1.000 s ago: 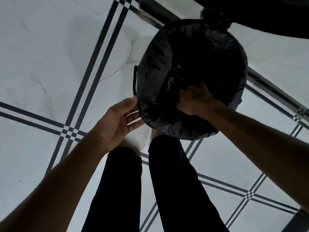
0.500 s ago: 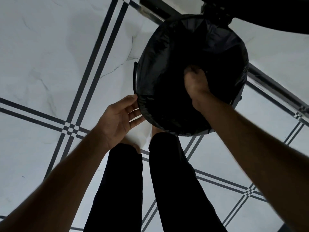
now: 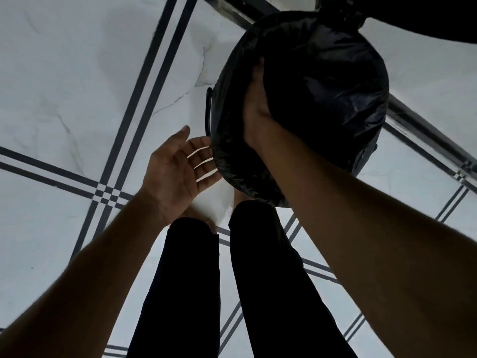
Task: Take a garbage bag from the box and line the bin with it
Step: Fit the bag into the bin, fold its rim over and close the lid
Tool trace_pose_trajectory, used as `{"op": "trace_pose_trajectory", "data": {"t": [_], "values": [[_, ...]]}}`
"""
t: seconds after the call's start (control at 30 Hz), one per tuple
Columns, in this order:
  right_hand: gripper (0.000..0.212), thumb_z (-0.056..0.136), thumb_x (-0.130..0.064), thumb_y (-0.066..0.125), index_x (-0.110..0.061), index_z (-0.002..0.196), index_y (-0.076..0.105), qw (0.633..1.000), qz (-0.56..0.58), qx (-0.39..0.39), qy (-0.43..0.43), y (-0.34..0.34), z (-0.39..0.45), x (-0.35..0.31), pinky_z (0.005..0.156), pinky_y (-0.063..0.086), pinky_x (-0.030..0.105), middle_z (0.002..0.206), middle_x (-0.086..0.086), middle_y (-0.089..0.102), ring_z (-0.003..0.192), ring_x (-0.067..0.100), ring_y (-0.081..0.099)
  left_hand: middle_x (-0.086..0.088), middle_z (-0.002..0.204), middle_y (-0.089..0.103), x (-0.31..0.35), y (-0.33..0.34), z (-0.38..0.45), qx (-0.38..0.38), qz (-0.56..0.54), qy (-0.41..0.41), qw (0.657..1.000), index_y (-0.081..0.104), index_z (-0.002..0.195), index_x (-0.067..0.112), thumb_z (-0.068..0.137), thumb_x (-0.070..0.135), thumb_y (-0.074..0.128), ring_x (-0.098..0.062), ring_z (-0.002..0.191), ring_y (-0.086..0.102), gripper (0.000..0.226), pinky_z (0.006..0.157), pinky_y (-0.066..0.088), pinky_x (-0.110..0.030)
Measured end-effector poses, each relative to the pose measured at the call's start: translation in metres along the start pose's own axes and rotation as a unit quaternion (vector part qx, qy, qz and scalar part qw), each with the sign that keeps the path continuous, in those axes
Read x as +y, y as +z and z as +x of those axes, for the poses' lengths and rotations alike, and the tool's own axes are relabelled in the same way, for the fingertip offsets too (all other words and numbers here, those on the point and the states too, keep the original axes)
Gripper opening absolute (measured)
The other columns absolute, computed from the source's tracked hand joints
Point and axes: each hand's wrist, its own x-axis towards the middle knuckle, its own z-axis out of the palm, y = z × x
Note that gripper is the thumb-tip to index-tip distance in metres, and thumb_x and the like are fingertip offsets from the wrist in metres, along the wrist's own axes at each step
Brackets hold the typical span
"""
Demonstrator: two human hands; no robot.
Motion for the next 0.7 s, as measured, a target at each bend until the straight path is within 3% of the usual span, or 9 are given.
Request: {"op": "trace_pose_trajectory", "data": {"t": [0.1, 0.2, 0.3, 0.43, 0.53, 0.7], "values": [[0.041, 0.097, -0.036, 0.046, -0.016, 0.130, 0.062, 0.978, -0.190, 0.061, -0.054, -0.022, -0.002, -0.005, 0.108, 0.043, 0.041, 0.133, 0.010, 0.062, 0.123, 0.028, 0.057, -0.003, 0.099, 0.073, 0.002, 0.005, -0.004, 0.010, 0.005, 0.003, 1.000, 0.070, 0.098, 0.015, 0.097, 0.048, 0.047, -0.020, 0.096, 0.070, 0.040, 0.083, 0.059, -0.035], [0.034, 0.089, -0.031, 0.052, -0.024, 0.118, 0.068, 0.940, -0.331, 0.039, -0.071, -0.059, 0.001, -0.005, 0.096, 0.052, 0.036, 0.119, 0.005, 0.070, 0.109, 0.025, 0.065, -0.002, 0.098, 0.073, 0.004, 0.011, -0.007, 0.012, 0.023, 0.009, 1.000, 0.070, 0.097, 0.016, 0.097, 0.046, 0.046, -0.019, 0.095, 0.070, 0.038, 0.088, 0.056, -0.037], [0.047, 0.092, -0.040, 0.054, -0.024, 0.135, 0.057, 0.935, -0.353, -0.029, -0.002, -0.086, 0.013, -0.025, 0.102, 0.047, 0.033, 0.135, 0.002, 0.060, 0.119, 0.023, 0.058, -0.002, 0.097, 0.074, 0.006, 0.012, -0.008, 0.009, 0.036, 0.013, 0.999, 0.071, 0.096, 0.016, 0.097, 0.045, 0.046, -0.019, 0.094, 0.071, 0.038, 0.089, 0.055, -0.038], [0.081, 0.081, -0.067, 0.053, -0.023, 0.147, 0.042, 0.938, -0.341, -0.017, 0.064, -0.107, 0.027, -0.044, 0.113, 0.037, 0.040, 0.149, 0.004, 0.047, 0.133, 0.026, 0.047, -0.002, 0.095, 0.075, 0.008, 0.009, -0.004, 0.009, 0.038, 0.016, 0.999, 0.070, 0.096, 0.015, 0.097, 0.046, 0.045, -0.018, 0.088, 0.072, 0.039, 0.079, 0.060, -0.032], [0.065, 0.100, -0.051, 0.039, -0.016, 0.153, 0.028, 0.926, -0.372, -0.034, 0.061, -0.105, 0.031, -0.042, 0.116, 0.026, 0.035, 0.159, 0.005, 0.030, 0.144, 0.026, 0.031, -0.001, 0.096, 0.075, 0.005, 0.008, -0.003, 0.011, 0.035, 0.021, 0.999, 0.070, 0.098, 0.015, 0.097, 0.044, 0.046, -0.017, 0.088, 0.072, 0.038, 0.078, 0.060, -0.030], [0.059, 0.101, -0.048, 0.031, -0.012, 0.147, 0.041, 0.904, -0.425, 0.042, 0.012, -0.068, 0.014, -0.018, 0.113, 0.034, 0.044, 0.152, 0.014, 0.042, 0.137, 0.035, 0.042, -0.003, 0.101, 0.074, 0.002, 0.008, -0.005, 0.021, 0.021, 0.014, 0.999, 0.068, 0.105, 0.014, 0.096, 0.045, 0.048, -0.019, 0.094, 0.072, 0.039, 0.080, 0.060, -0.032]]}}
